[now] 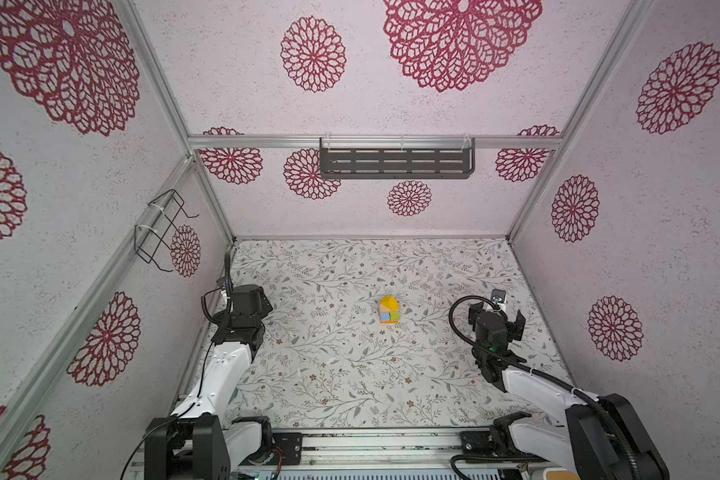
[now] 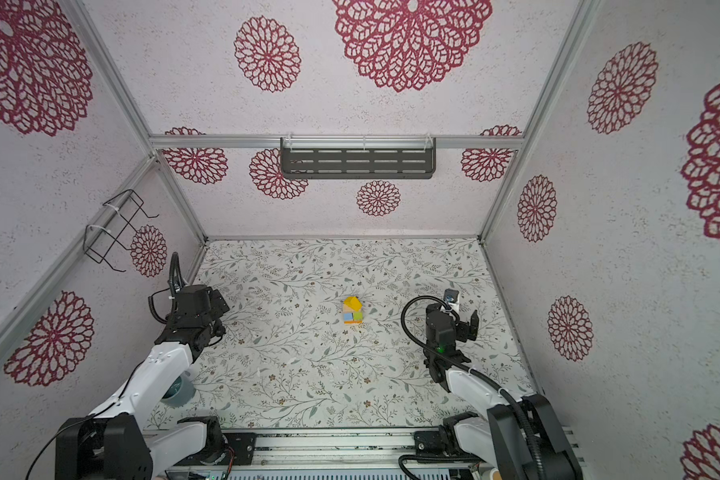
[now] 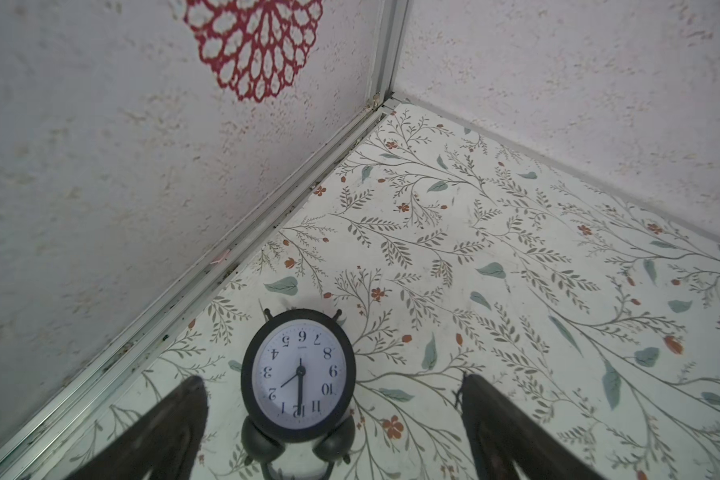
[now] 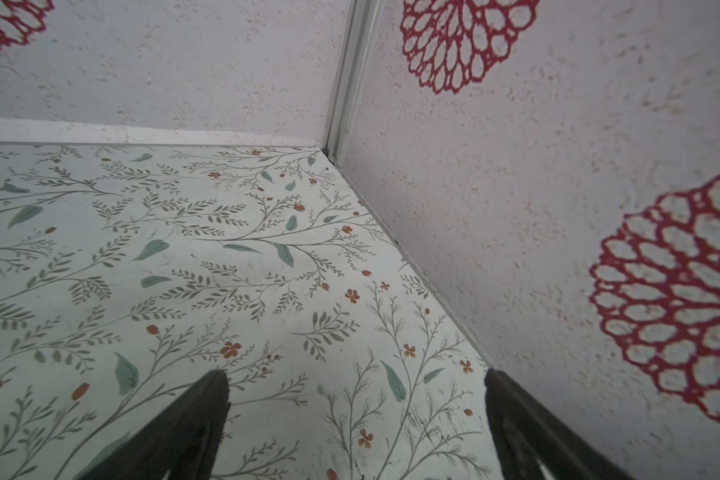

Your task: Build the wood block tower

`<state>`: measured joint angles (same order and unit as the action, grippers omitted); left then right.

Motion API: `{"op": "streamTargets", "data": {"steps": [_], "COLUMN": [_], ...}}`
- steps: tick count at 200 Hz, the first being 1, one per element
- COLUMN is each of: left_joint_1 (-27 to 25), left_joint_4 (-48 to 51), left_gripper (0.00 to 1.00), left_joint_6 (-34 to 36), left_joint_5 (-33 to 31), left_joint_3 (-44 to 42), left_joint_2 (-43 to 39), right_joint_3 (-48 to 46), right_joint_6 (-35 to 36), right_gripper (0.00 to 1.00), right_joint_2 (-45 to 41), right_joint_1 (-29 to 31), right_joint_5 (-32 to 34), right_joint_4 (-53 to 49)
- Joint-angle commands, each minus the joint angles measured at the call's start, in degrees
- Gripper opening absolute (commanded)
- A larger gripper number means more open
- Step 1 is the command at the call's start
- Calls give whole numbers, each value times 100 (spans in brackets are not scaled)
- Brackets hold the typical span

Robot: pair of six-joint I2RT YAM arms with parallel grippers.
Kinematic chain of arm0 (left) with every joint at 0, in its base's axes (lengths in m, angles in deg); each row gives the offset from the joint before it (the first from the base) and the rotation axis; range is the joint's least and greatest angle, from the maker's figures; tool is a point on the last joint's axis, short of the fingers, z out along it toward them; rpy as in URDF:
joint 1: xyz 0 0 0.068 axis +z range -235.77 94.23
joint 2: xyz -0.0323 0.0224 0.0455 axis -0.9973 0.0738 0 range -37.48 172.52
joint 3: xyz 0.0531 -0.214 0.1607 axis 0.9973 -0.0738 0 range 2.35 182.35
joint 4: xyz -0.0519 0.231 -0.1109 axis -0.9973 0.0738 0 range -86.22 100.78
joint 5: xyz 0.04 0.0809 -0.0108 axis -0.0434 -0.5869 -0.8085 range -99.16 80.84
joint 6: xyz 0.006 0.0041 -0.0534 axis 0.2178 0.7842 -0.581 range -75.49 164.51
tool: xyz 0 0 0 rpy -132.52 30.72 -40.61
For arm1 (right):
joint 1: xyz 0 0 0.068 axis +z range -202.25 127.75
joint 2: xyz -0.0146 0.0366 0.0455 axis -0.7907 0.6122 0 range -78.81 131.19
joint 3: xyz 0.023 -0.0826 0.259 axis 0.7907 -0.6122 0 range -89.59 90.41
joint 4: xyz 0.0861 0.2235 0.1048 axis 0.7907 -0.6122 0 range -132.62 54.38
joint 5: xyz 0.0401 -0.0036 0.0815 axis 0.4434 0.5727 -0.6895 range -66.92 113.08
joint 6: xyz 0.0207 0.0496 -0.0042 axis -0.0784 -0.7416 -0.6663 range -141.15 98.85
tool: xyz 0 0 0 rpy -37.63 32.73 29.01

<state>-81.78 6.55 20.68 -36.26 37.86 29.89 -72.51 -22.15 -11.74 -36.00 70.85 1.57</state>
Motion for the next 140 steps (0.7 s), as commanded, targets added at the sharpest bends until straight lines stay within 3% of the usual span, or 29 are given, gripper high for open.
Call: {"op": "streamTargets", "data": {"steps": [1,37,64,81,114,140], "left_joint_1": [227,388,558,584,632,542], "left_joint_4": [-1490,-2247,-2678,-3083,-3652,-3781], "left_gripper": [97,97,97,97,97,97], "left_joint_6": [635,1176,1219,1199,1079,1273], "left_joint_5": [461,647,1009,1137,1437,1670], "left_joint_3": [-301,-332,-317,-346,-364,-400], "left_joint_2": [239,907,1342,1550,1901,1973], "right_joint_3": [-82,-212,-410,-362,-400,-1013], "right_joint_6": [36,184,335,317,259,360], "right_gripper": [99,99,99,99,99,99], "right_joint_2": [273,1146,1632,1974,1873,1907], "right_joint_1": [-158,-287,-336,-401,-447,-456], "right_joint_5": [60,42,-207,-232,-580,-901], "right_joint_4": [1096,2178,3516,3755,3586,4797]}}
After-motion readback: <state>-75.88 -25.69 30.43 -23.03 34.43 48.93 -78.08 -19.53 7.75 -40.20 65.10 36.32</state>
